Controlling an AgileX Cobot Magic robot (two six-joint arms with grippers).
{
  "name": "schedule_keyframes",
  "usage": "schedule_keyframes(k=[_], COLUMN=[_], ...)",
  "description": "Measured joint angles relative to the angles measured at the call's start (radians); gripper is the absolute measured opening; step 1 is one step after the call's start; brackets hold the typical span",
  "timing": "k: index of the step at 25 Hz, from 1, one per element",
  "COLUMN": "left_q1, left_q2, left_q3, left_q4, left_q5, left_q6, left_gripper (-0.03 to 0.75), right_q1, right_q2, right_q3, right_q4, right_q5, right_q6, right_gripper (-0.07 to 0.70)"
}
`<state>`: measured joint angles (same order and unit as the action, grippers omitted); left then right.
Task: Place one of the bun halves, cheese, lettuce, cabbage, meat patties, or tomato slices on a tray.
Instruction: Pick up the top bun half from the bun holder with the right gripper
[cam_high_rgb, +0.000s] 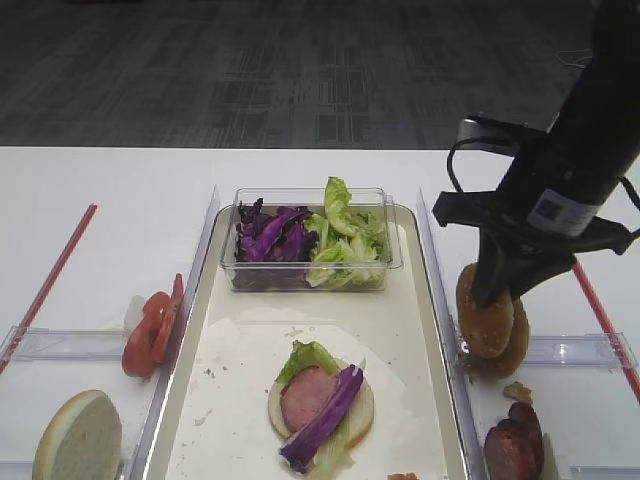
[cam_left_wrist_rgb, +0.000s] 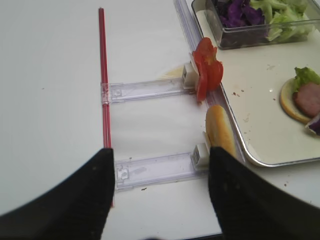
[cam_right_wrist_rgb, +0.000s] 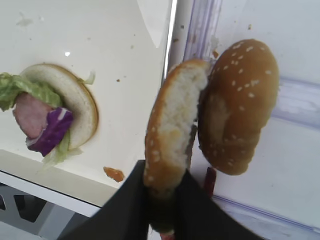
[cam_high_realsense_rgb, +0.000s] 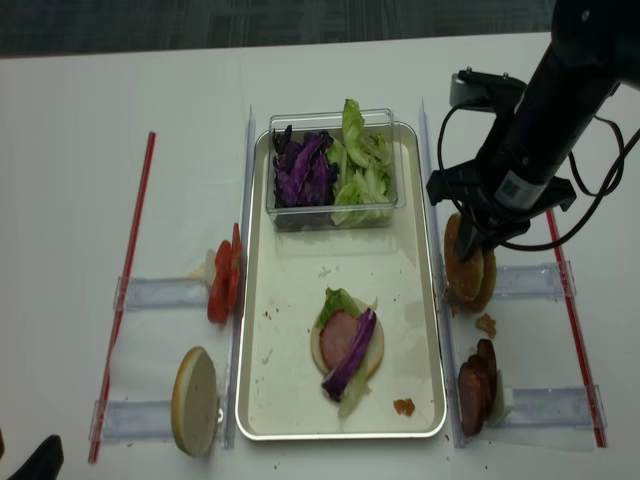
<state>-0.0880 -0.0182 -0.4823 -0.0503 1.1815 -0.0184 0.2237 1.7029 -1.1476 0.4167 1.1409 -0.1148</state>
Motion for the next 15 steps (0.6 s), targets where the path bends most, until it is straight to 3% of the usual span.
schedule_keyframes(k=[15], left_q1=[0.000], left_q2=[0.000], left_q3=[0.000], left_q4=[0.000], left_q5=[0.000], left_q6=[0.000], left_gripper=[0.396], right_q1=[0.000], right_q2=[-0.064], right_q3=[0.000], right_q4=[0.007], right_q5=[0.033], right_q6=[0.002], right_gripper=[0.131])
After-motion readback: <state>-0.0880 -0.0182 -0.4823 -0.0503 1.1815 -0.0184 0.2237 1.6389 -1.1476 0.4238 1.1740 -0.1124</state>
